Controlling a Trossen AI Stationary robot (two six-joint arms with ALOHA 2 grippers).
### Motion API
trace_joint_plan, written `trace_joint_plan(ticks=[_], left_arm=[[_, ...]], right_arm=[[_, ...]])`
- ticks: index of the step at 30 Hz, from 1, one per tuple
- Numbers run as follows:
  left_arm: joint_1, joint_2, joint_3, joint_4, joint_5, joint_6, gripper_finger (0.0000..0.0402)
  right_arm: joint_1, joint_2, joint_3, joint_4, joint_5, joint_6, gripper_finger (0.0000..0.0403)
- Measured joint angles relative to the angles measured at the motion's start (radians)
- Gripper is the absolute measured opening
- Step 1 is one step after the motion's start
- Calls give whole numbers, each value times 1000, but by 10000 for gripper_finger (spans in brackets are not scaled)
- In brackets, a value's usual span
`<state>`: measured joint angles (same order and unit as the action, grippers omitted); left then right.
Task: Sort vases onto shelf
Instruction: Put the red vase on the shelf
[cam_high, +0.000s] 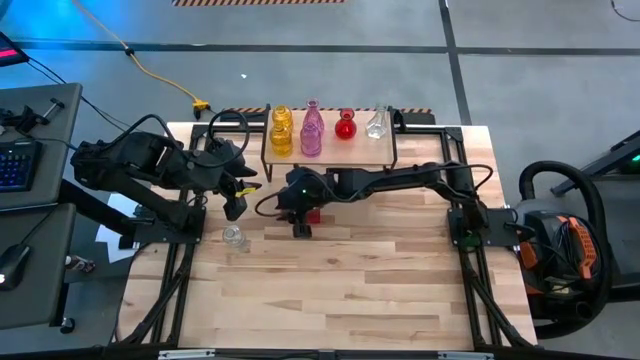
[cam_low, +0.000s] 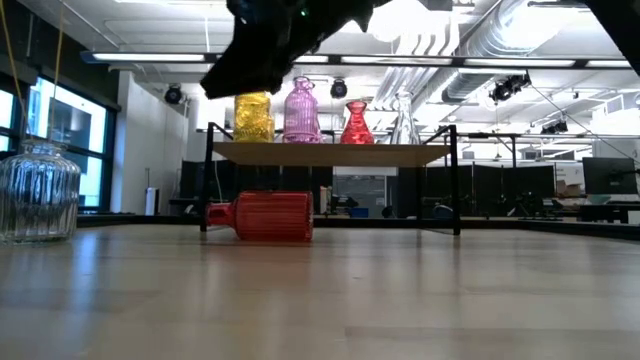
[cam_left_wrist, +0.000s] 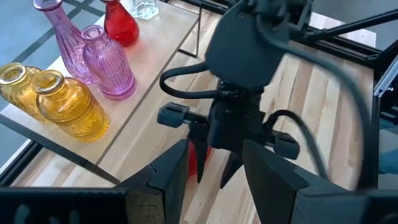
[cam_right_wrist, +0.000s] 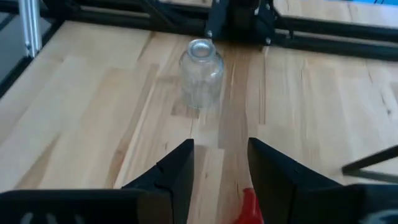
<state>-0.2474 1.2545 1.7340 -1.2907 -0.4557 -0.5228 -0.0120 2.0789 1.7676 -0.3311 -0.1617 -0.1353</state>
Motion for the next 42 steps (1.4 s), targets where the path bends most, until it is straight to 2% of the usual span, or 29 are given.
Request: trace_joint_plan(ticks=[9, 16, 19, 26, 36, 42], left_arm=[[0, 0, 0, 0, 0, 0, 145], [0, 0, 0, 1, 0, -21, 145], [0, 0, 0, 2, 0, -27, 145], [0, 0, 0, 2, 0, -53, 145], [0, 10, -1, 3, 0, -52, 145], [0, 10, -1, 3, 0, -51, 145]], right_arm=[[-2, 18, -1, -98, -7, -6, 134], [16, 18, -1, -151, 9, -178, 134], [25, 18, -1, -151, 60, -211, 134], [3, 59, 0, -57, 95, -154, 135], [-5, 127, -2, -105, 180, -107, 135], [-23, 126, -2, -107, 172, -103, 135]])
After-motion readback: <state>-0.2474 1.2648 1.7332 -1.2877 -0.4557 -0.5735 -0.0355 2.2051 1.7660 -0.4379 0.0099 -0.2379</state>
